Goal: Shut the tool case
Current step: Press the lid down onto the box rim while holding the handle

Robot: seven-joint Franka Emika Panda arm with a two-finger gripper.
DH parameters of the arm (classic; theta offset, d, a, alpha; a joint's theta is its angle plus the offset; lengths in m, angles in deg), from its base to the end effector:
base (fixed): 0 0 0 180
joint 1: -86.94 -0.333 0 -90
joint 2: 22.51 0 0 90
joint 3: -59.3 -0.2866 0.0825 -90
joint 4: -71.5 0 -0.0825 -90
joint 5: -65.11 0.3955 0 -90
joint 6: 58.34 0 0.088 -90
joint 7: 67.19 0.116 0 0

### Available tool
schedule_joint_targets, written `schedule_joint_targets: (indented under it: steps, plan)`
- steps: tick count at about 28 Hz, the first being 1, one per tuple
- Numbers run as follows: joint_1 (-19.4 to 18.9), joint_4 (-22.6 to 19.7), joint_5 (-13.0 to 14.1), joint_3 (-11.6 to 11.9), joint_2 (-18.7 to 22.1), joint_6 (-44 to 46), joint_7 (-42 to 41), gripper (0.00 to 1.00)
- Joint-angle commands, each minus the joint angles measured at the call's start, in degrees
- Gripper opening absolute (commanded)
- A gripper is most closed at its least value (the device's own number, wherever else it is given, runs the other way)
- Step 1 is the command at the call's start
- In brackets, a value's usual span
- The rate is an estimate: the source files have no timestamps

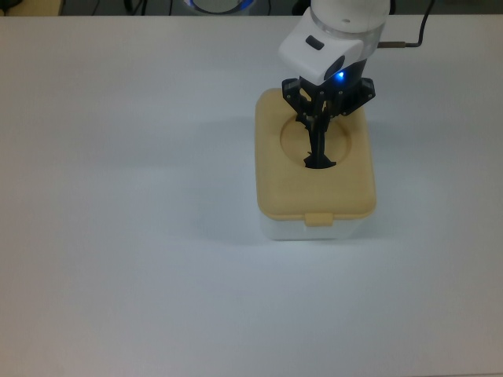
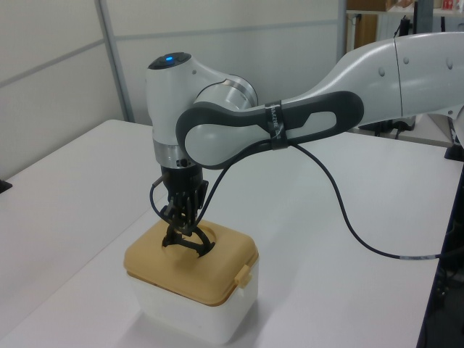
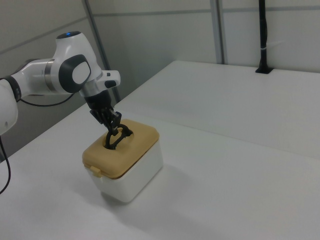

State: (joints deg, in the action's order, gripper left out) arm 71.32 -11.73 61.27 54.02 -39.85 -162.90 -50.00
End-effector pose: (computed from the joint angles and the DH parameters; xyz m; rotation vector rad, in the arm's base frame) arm 0.6247 0.2248 0.4817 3.1240 0.1159 0.1243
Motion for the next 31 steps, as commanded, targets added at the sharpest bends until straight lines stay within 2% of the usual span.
schedule_joint_targets:
  steps: [1,31]
  plan:
    - [-0.82,0.08,-1.08,0.10,0.82,2.08,0.91,0.00]
    - [-0.73,-1.23,-2.75,0.63,0.82,2.08,1.00,0.02]
